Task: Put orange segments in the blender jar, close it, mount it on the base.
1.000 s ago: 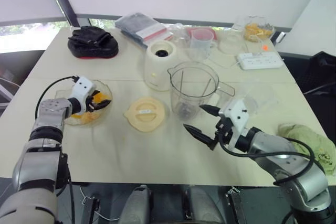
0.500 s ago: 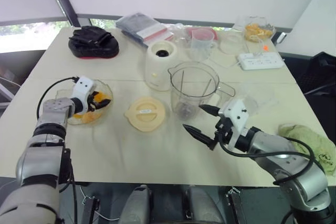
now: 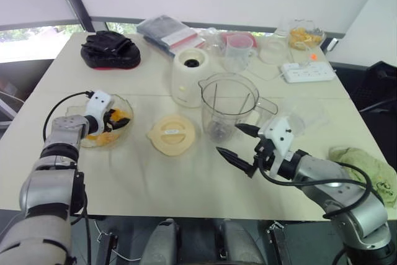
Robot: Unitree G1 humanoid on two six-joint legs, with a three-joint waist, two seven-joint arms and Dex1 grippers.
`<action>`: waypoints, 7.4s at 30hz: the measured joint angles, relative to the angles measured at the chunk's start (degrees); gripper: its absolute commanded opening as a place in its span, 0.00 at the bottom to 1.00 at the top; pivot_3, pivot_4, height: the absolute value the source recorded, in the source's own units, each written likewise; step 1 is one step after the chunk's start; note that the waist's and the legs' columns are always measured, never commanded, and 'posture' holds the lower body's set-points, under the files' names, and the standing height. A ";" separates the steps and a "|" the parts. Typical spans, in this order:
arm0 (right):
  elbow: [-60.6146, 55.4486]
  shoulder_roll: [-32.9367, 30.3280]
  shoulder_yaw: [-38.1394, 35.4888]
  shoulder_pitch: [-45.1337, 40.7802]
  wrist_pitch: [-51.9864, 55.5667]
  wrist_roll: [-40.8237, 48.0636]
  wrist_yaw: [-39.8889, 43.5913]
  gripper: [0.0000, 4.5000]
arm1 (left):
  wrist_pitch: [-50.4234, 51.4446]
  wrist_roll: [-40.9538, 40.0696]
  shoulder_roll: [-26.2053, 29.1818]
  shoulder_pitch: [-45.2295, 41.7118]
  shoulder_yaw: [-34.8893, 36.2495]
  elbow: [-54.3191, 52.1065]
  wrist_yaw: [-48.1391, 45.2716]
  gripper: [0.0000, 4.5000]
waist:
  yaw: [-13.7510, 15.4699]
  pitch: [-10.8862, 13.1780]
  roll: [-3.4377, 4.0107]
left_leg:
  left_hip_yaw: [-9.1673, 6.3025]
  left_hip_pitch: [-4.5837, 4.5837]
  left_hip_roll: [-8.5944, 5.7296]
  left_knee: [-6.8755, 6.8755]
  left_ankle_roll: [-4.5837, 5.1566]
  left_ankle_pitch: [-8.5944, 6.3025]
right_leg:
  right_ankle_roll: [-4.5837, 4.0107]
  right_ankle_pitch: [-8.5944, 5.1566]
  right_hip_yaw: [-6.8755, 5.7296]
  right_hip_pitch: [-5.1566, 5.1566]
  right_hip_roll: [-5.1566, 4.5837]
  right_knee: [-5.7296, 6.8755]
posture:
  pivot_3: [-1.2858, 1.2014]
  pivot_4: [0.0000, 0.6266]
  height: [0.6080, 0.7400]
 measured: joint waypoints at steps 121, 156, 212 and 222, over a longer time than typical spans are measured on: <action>2.97 -1.90 -1.47 -0.95 -0.05 -0.71 5.01 0.98 | 27.88 -28.73 6.64 4.72 9.90 -48.22 -12.47 0.11 | 0.10 0.01 -0.01 | -0.01 -0.02 0.03 -0.01 -0.19 0.10 | 0.00 0.00 0.03 0.01 0.01 -0.04 | 0.52 0.24 1.00; -2.24 1.79 -3.08 10.30 -2.22 -5.59 -4.90 0.98 | 4.84 -18.15 -20.58 -35.88 0.08 -8.42 -34.71 0.11 | -0.23 0.03 -0.05 | -0.01 -0.20 0.02 0.01 -0.29 0.16 | 0.00 0.00 0.05 -0.17 0.19 -0.05 | 0.52 0.24 1.00; 20.78 13.00 -27.76 9.85 -13.53 -14.69 -21.63 0.98 | 39.90 -31.21 -5.15 23.05 -2.68 -83.57 -21.87 0.99 | -0.23 -0.22 0.38 | -0.01 0.33 0.02 -0.06 -0.14 0.08 | -0.02 0.01 0.44 0.10 0.21 0.24 | 0.52 0.24 1.00; 38.18 12.51 -28.16 -0.35 -19.94 -16.27 -22.80 0.98 | 37.41 -31.18 -3.37 26.82 -4.32 -84.23 -18.49 0.99 | -0.29 -0.34 0.63 | 0.02 0.33 0.02 -0.07 -0.13 0.08 | -0.02 0.01 0.48 0.09 0.22 0.26 | 0.52 0.24 1.00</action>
